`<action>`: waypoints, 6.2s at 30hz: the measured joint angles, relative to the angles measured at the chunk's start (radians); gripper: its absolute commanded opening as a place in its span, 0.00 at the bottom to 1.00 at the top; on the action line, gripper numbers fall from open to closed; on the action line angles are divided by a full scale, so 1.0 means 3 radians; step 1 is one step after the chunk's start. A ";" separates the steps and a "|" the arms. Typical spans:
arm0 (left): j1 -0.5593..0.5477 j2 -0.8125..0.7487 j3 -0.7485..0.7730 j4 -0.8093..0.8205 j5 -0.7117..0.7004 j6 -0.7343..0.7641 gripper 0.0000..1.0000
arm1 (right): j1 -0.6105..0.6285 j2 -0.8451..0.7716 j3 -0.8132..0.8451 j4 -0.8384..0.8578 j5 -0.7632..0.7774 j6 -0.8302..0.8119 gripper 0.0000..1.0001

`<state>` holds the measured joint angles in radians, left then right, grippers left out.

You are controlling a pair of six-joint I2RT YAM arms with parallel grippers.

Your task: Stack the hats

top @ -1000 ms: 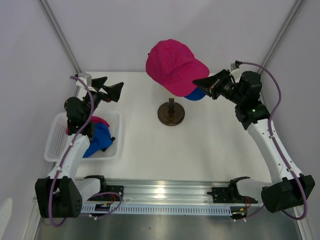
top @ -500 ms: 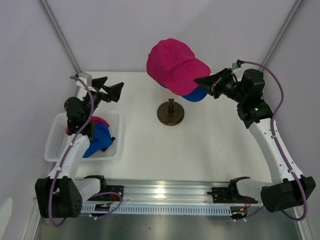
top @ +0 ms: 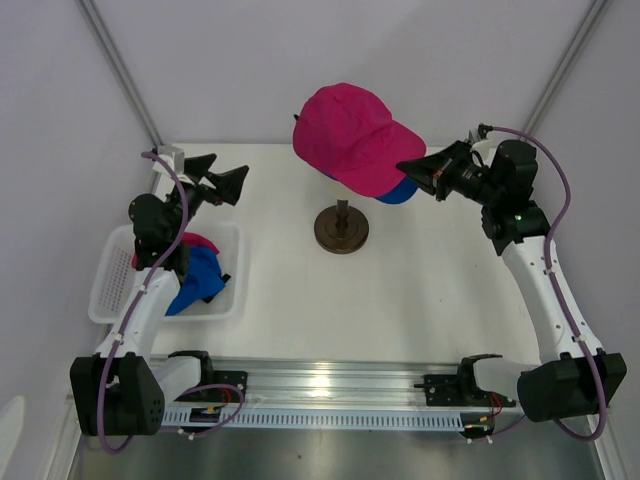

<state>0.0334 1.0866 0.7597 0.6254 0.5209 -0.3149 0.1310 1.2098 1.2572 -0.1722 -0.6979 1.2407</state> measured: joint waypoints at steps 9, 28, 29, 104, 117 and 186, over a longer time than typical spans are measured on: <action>-0.0017 -0.0017 0.0000 -0.0076 0.0022 0.0005 0.96 | -0.0051 -0.0043 -0.0153 -0.0108 0.0057 -0.0333 0.00; -0.0440 0.0125 0.0903 -0.0722 0.0018 0.0003 0.96 | -0.0102 0.0248 -0.0023 -0.0568 0.0224 -0.1073 0.56; -0.0484 0.0170 0.1003 -0.0783 0.0006 0.0000 0.96 | -0.0102 0.0247 -0.0019 -0.0533 0.0234 -0.1078 0.54; -0.1207 0.1587 0.2608 -0.2280 -0.1582 -0.1034 0.01 | -0.0315 0.0647 0.0155 0.0813 -0.0010 0.0512 0.00; -0.1301 0.1450 0.2336 -0.2136 -0.1872 -0.0927 0.01 | -0.0476 0.1045 0.0470 0.0401 -0.0357 -0.0022 0.00; 0.0094 0.0314 0.0406 -0.4780 -0.3042 -0.0765 0.05 | 0.1692 0.0356 0.0075 -0.0319 0.0739 -0.2959 0.80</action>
<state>0.0616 1.1809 0.8814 -0.8085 -0.3916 -0.5446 0.6388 1.3167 1.2797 -0.2680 -0.4763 0.3531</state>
